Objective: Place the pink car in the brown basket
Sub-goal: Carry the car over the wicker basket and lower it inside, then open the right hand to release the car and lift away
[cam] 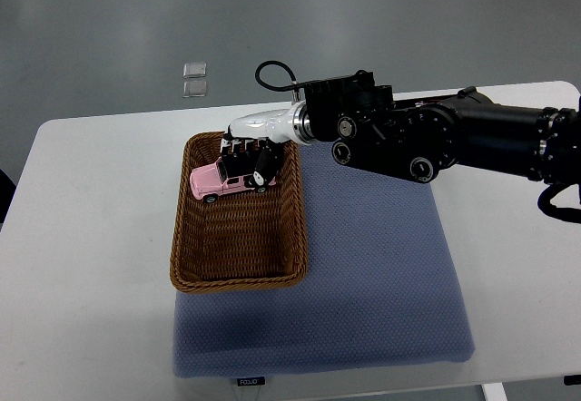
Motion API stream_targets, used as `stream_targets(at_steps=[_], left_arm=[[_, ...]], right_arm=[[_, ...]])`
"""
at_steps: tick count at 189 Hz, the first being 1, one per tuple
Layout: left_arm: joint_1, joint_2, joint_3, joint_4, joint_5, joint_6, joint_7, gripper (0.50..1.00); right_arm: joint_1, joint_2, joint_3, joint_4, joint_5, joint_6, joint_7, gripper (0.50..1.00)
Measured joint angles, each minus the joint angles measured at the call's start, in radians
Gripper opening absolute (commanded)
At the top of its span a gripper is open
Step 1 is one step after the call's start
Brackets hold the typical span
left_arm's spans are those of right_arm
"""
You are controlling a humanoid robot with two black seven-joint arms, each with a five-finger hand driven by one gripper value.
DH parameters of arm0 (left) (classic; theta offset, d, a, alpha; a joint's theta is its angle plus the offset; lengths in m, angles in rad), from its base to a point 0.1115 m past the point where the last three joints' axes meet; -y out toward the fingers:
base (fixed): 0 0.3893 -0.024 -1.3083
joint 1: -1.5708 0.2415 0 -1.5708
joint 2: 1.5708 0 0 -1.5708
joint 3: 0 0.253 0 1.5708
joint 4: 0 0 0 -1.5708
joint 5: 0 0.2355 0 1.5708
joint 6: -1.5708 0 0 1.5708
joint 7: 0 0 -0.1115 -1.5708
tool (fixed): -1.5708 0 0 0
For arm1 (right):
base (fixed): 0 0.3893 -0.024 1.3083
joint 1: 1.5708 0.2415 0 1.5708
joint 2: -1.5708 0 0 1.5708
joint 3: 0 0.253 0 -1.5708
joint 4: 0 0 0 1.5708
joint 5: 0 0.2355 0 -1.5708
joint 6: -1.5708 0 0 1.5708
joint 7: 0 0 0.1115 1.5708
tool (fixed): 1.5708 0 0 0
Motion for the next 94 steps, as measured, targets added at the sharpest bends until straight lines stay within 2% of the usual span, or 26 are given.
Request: stream_targets(at_steps=[14,15,16,17,18,19,28,31,42,52,65,94], left_arm=[[0.0,0.0,0.0,0.0,0.0,0.0,0.0,1.0],[0.0,0.0,0.0,0.0,0.0,0.0,0.0,1.0],[0.0,0.0,0.0,0.0,0.0,0.0,0.0,1.0],[0.0,0.0,0.0,0.0,0.0,0.0,0.0,1.0],[0.0,0.0,0.0,0.0,0.0,0.0,0.0,1.0],[0.0,0.0,0.0,0.0,0.0,0.0,0.0,1.0],[0.0,0.0,0.0,0.0,0.0,0.0,0.0,1.0],[0.0,0.0,0.0,0.0,0.0,0.0,0.0,1.0],[0.0,0.0,0.0,0.0,0.0,0.0,-0.001,1.0],[0.0,0.0,0.0,0.0,0.0,0.0,-0.001,1.0],[0.0,0.0,0.0,0.0,0.0,0.0,-0.001,1.0],[0.0,0.0,0.0,0.0,0.0,0.0,-0.001,1.0]], right_arm=[[-0.009,0.006,0.0,0.0,0.0,0.0,0.0,0.5],[-0.009,0.006,0.0,0.0,0.0,0.0,0.0,0.523],[-0.01,0.006,0.0,0.0,0.0,0.0,0.0,0.523],[-0.01,0.006,0.0,0.0,0.0,0.0,0.0,0.551],[-0.011,0.006,0.0,0.0,0.0,0.0,0.0,0.552],[-0.012,0.007,0.0,0.0,-0.001,0.0,0.0,0.582],[-0.016,0.007,0.0,0.0,-0.001,-0.001,0.0,0.67],[-0.017,0.007,0.0,0.0,-0.001,-0.001,0.0,0.717],[-0.02,0.007,0.0,0.0,0.0,-0.001,0.001,0.795],[-0.02,0.004,-0.001,0.0,0.004,-0.001,0.002,0.811],[-0.02,0.002,-0.001,0.0,0.008,-0.001,0.003,0.862],[-0.02,0.0,-0.001,0.0,0.011,0.0,0.003,0.881]])
